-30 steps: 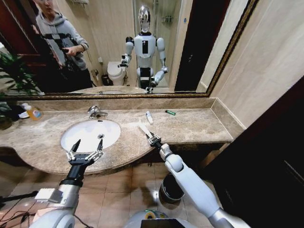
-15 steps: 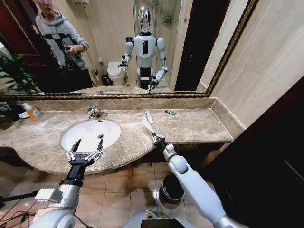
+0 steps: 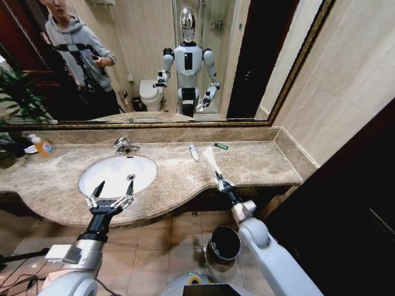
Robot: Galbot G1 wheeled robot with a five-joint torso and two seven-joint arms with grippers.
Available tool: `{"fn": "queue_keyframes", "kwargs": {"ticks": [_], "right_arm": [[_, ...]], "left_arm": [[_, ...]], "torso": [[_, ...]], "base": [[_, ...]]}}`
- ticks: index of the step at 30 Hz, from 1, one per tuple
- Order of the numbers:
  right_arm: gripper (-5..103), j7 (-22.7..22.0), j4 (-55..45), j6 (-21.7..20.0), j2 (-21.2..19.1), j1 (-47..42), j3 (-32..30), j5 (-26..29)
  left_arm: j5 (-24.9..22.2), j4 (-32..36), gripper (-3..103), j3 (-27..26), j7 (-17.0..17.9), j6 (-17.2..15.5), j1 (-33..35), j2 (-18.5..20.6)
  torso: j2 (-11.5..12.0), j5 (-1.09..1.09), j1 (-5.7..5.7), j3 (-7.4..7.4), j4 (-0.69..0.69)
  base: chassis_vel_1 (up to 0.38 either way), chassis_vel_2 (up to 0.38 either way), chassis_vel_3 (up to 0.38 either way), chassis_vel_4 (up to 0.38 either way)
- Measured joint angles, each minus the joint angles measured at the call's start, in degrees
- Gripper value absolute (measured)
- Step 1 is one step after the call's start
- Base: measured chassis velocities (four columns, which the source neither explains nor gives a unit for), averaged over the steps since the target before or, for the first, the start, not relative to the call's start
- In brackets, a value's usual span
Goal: Pick up the trash from the sink and place it in the trash bin.
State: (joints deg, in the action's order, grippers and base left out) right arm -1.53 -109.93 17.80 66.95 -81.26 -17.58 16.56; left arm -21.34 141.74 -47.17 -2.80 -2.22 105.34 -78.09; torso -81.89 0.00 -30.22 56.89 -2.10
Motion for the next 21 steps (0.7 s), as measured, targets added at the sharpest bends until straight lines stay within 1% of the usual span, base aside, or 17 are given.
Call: {"fn": "queue_keyframes", "kwargs": {"ticks": [1,2,3,5,6,11,12,13,15,19,21], "right_arm": [[0,0.2,0.1,2.4,0.3,-1.9,0.2,-1.3],[0,0.2,0.1,2.4,0.3,-1.9,0.2,-1.3],[0,0.2,1.0,6.0,0.8,-4.2,0.7,-3.4],[0,0.3,2.8,11.0,2.0,-7.3,1.0,-6.3],[0,0.3,2.8,11.0,2.0,-7.3,1.0,-6.3],[0,-0.2,5.0,17.5,2.3,-17.4,2.4,-8.6],[0,-0.2,5.0,17.5,2.3,-17.4,2.4,-8.6],[0,-0.6,5.4,18.6,2.6,-19.3,2.7,-9.0],[0,-0.9,6.4,19.5,2.9,-21.3,3.4,-9.2],[0,-1.2,9.2,20.0,3.3,-21.9,3.9,-10.1],[0,-1.3,13.1,19.4,3.7,-21.1,4.6,-10.5]], "left_arm": [[0.0,0.0,100,0.0,0.0,0.0,0.0,0.0],[0.0,0.0,100,0.0,0.0,0.0,0.0,0.0],[0.0,0.0,100,0.0,0.0,0.0,0.0,0.0],[0.0,0.0,100,0.0,0.0,0.0,0.0,0.0],[0.0,0.0,100,0.0,0.0,0.0,0.0,0.0],[0.0,0.0,100,0.0,0.0,0.0,0.0,0.0],[0.0,0.0,100,0.0,0.0,0.0,0.0,0.0],[0.0,0.0,100,0.0,0.0,0.0,0.0,0.0],[0.0,0.0,100,0.0,0.0,0.0,0.0,0.0],[0.0,0.0,100,0.0,0.0,0.0,0.0,0.0],[0.0,0.0,100,0.0,0.0,0.0,0.0,0.0]], "torso": [[0.0,0.01,0.0,0.0,-0.01],[0.0,0.01,0.0,0.0,-0.01],[0.0,0.0,0.0,0.0,-0.01],[0.0,0.02,0.0,0.0,-0.02],[0.0,0.02,0.0,0.0,-0.02],[0.0,0.01,0.0,0.0,0.0],[0.0,0.01,0.0,0.0,0.0],[0.0,0.01,0.0,0.0,-0.01],[0.0,0.0,0.0,0.0,0.0],[0.0,0.01,0.0,0.0,-0.01],[0.0,0.0,-0.01,0.0,-0.01]], "base": [[0.0,0.0,0.0,0.0],[0.0,0.0,0.0,0.0],[0.0,0.0,0.0,0.0],[0.0,0.0,0.0,0.0],[0.0,0.0,0.0,0.0],[0.0,0.0,0.0,0.0],[0.0,0.0,0.0,0.0],[0.0,0.0,0.0,0.0],[0.0,0.0,0.0,0.0],[0.0,0.0,0.0,0.0],[0.0,0.0,0.0,0.0]]}}
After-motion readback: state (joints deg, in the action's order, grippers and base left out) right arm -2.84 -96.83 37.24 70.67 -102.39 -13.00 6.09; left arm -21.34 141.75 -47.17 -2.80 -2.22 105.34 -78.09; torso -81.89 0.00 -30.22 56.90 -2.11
